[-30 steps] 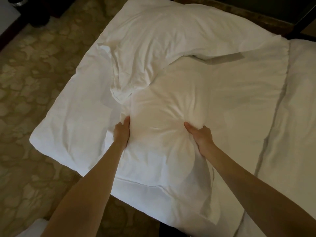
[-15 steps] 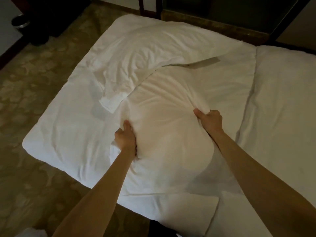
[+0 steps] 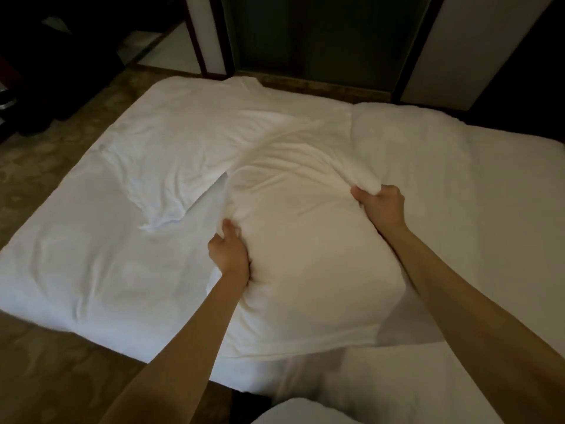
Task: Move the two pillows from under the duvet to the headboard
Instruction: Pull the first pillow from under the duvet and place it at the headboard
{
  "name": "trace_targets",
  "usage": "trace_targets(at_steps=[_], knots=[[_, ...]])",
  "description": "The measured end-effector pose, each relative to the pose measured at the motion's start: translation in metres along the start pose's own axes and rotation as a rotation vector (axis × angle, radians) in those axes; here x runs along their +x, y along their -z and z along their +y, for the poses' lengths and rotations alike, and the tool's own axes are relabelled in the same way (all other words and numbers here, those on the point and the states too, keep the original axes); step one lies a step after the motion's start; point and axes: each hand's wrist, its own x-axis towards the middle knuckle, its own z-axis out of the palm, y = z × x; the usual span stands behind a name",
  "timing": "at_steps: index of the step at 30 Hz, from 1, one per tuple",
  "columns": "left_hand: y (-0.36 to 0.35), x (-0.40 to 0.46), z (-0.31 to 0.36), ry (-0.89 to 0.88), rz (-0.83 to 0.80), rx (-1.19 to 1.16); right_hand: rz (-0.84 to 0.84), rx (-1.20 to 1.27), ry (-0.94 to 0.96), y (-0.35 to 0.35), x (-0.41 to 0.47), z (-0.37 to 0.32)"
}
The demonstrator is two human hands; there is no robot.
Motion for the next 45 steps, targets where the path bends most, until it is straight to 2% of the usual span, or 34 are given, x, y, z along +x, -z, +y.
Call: trace_targets(at_steps=[4, 9, 11, 13, 16, 21, 27, 34, 36, 39, 42, 45], knots=[[-0.047, -0.071, -0.002, -0.087, -0.116, -0.018, 0.127, 0.031, -0.002, 0.095, -0.01, 0.034], [-0.097, -0.14, -0.023, -0.151, -0.228, 0.108, 0.298, 0.043, -0.047, 0.184, -0.036, 0.096], [-0.11, -0.157, -0.041, -0.154, -0.272, 0.203, 0.311, 0.004, -0.115, 0.204, -0.046, 0.129], [-0.122, -0.175, -0.064, -0.146, -0.303, 0.337, 0.254, -0.073, -0.261, 0.22, -0.051, 0.166], [-0.121, -0.189, -0.095, -0.112, -0.341, 0.515, 0.101, -0.159, -0.473, 0.225, -0.061, 0.214], [-0.089, -0.176, -0.13, -0.035, -0.349, 0.648, -0.013, -0.102, -0.562, 0.208, -0.085, 0.252], [-0.085, -0.156, -0.134, -0.03, -0.474, 0.778, 0.042, -0.047, -0.677, 0.201, -0.083, 0.254], [-0.118, -0.141, -0.127, -0.007, -0.558, 0.908, 0.12, -0.063, -0.777, 0.193, -0.062, 0.246], [-0.129, -0.136, -0.124, 0.002, -0.568, 0.932, 0.134, -0.075, -0.78, 0.189, -0.059, 0.243], [-0.146, -0.136, -0.12, 0.123, -0.501, 0.95, 0.149, -0.026, -0.751, 0.187, -0.06, 0.245], [-0.16, -0.144, -0.12, 0.215, -0.426, 0.924, 0.184, 0.049, -0.67, 0.183, -0.062, 0.246], [-0.171, -0.153, -0.125, 0.22, -0.452, 0.823, 0.229, -0.023, -0.558, 0.182, -0.059, 0.243]])
